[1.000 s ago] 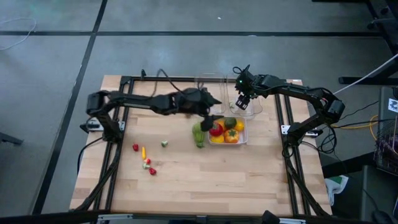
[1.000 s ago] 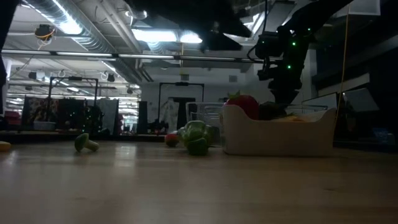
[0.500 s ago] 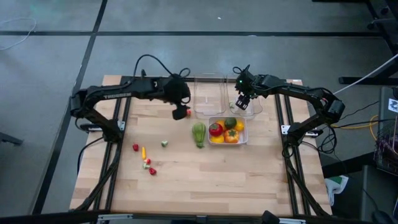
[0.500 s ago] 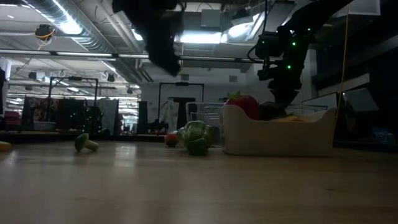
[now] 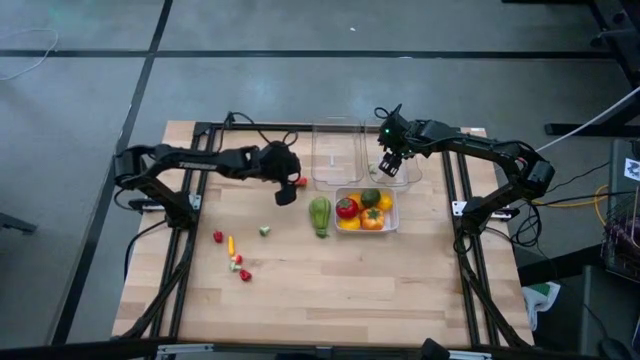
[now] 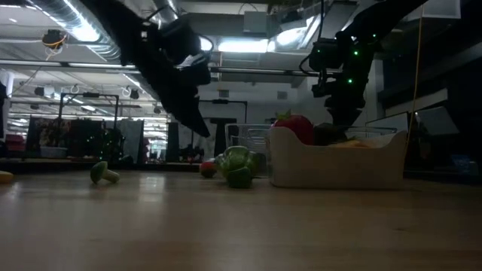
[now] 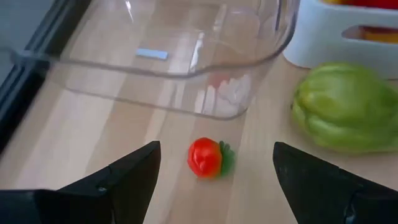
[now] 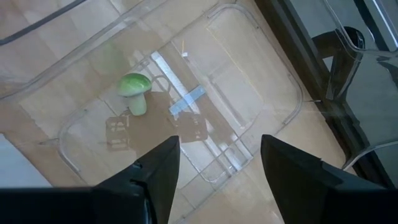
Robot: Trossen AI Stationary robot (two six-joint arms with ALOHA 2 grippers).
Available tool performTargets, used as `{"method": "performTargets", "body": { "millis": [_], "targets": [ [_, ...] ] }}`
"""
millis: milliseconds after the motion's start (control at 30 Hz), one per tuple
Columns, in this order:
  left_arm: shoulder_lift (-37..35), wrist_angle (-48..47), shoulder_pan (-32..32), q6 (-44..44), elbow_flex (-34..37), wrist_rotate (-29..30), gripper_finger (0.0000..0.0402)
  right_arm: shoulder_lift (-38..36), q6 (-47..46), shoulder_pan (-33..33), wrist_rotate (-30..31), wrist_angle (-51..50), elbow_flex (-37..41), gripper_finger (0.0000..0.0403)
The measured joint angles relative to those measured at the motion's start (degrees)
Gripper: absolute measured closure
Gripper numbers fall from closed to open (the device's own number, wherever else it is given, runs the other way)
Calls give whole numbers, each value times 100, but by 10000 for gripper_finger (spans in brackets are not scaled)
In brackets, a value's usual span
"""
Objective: Sort produce into baskets
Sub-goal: Put the small persimmon into the white bin
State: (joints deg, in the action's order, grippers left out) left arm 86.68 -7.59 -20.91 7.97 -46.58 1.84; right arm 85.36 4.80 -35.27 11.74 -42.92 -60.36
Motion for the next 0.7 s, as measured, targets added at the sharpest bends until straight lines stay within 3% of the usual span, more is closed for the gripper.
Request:
{"method": "performTargets", "body": {
  "millis": [200, 700],
  "targets": [
    [181, 1124, 0, -188, 487, 77, 94, 0, 0, 0, -8, 0, 0, 180],
    [1319, 1764, -97, -407, 502, 208, 94, 0, 2, 0, -83, 0, 0, 180]
  ]
}}
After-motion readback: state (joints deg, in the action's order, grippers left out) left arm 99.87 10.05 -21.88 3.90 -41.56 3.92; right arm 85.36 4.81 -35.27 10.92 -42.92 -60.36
